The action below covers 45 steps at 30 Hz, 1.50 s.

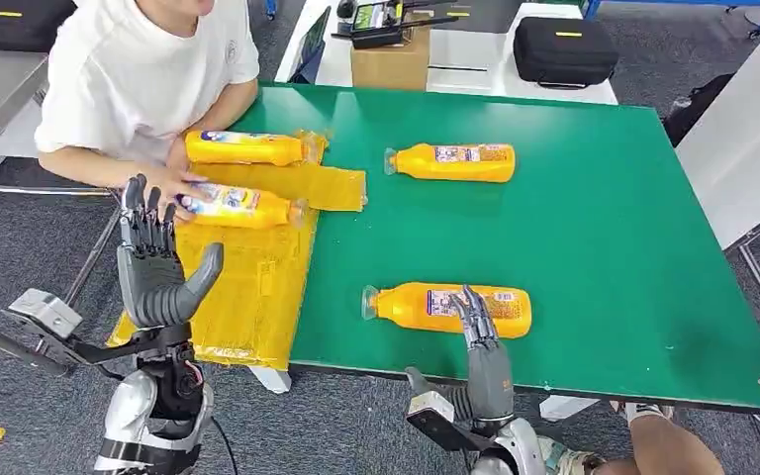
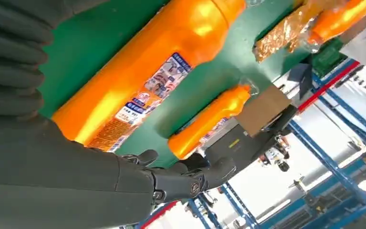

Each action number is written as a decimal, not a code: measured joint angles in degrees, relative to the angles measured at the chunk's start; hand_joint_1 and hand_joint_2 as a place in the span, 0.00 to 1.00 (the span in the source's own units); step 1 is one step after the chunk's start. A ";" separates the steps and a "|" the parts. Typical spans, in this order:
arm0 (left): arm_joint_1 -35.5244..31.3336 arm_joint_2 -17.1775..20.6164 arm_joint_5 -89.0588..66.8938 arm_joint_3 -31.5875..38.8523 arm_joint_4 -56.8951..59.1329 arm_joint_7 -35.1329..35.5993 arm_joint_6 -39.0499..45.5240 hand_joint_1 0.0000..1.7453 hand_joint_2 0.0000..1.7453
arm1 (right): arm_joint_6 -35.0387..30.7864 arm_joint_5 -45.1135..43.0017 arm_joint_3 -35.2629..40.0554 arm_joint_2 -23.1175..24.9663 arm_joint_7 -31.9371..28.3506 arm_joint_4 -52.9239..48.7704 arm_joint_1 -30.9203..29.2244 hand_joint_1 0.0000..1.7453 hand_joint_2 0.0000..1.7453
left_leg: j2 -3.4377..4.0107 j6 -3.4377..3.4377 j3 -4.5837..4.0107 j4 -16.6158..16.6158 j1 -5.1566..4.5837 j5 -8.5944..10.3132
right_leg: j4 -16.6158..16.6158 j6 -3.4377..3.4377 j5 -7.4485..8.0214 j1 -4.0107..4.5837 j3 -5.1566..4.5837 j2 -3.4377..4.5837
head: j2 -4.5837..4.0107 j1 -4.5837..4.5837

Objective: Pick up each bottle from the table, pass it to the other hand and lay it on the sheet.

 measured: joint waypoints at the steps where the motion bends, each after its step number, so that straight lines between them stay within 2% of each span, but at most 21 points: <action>1: 0.28 -0.17 0.00 -0.02 -0.45 -0.17 0.04 0.00 1.00 | -0.17 2.38 -0.32 -0.13 1.73 0.09 -0.03 0.00 1.00 | 0.00 0.00 0.00 0.00 0.00 0.00 | 0.00 0.00 0.00 0.00 0.00 0.00 | 0.00 0.00; 7: 2.57 -0.41 -7.41 -2.59 -3.52 -0.63 2.77 0.00 1.00 | 2.18 12.53 -5.26 -3.41 8.19 1.79 -3.77 0.00 1.00 | -0.02 0.02 -0.03 0.00 -0.11 0.00 | -0.01 0.03 0.01 -0.10 0.00 -0.01 | -0.02 0.00; 15: 1.68 -0.26 -8.74 -6.12 -3.10 1.62 2.47 0.00 1.00 | 6.76 16.76 -8.35 -5.11 10.62 11.81 -15.71 0.00 1.00 | 0.00 0.15 0.00 0.01 -0.13 0.12 | -0.01 0.16 0.13 -0.11 0.00 0.00 | -0.02 0.00; 20: 0.95 -0.17 -9.07 -6.80 -1.62 2.34 2.23 0.00 1.00 | 7.02 19.42 -8.33 -5.00 13.37 19.94 -21.11 0.00 1.00 | -0.01 0.16 -0.01 0.01 -0.13 0.15 | 0.02 0.16 0.13 -0.11 0.00 0.00 | 0.00 0.00; 26: 0.85 0.13 -9.16 -6.78 -0.33 3.56 0.96 0.00 1.00 | 12.21 19.84 -8.28 -4.55 15.40 27.45 -24.57 0.00 1.00 | -0.05 0.17 -0.07 0.01 -0.14 0.14 | 0.01 0.16 0.12 -0.12 -0.02 -0.02 | 0.00 0.00; 39: 0.54 0.33 -9.62 -6.80 1.25 3.65 -0.31 0.00 1.00 | 14.43 21.13 -7.39 -3.76 15.73 33.00 -27.29 0.00 1.00 | -0.01 0.18 -0.01 0.01 -0.13 0.14 | 0.00 0.16 0.13 -0.11 0.01 -0.01 | -0.02 0.00; 40: 0.54 0.33 -9.66 -6.80 1.25 3.65 -0.37 0.00 1.00 | 14.78 21.61 -7.01 -3.76 16.19 33.29 -27.62 0.81 1.00 | 0.00 0.18 0.00 0.01 -0.13 0.14 | 0.00 0.16 0.13 -0.11 0.01 -0.01 | 0.00 0.00; 41: 0.53 0.33 -9.68 -6.80 1.25 3.65 -0.53 0.00 1.00 | 15.24 22.16 -6.62 -3.76 16.52 33.57 -27.94 0.87 1.00 | 0.01 0.18 0.01 0.01 -0.13 0.14 | 0.00 0.16 0.13 -0.11 0.01 -0.01 | 0.00 0.00; 42: 0.53 0.35 -9.73 -6.80 1.25 3.65 -0.72 0.00 1.00 | 16.00 22.46 -6.16 -3.76 16.58 33.95 -28.41 0.98 1.00 | 0.02 0.18 0.02 0.01 -0.13 0.14 | 0.00 0.16 0.13 -0.11 0.01 0.00 | 0.00 0.00; 45: 0.18 0.35 -9.73 -6.80 1.53 3.59 -1.40 0.00 1.00 | 18.60 22.81 -5.03 -3.89 15.82 35.14 -29.69 1.00 1.00 | -0.01 0.18 0.03 0.01 -0.13 0.15 | 0.00 0.16 0.13 -0.11 0.03 -0.01 | -0.02 0.02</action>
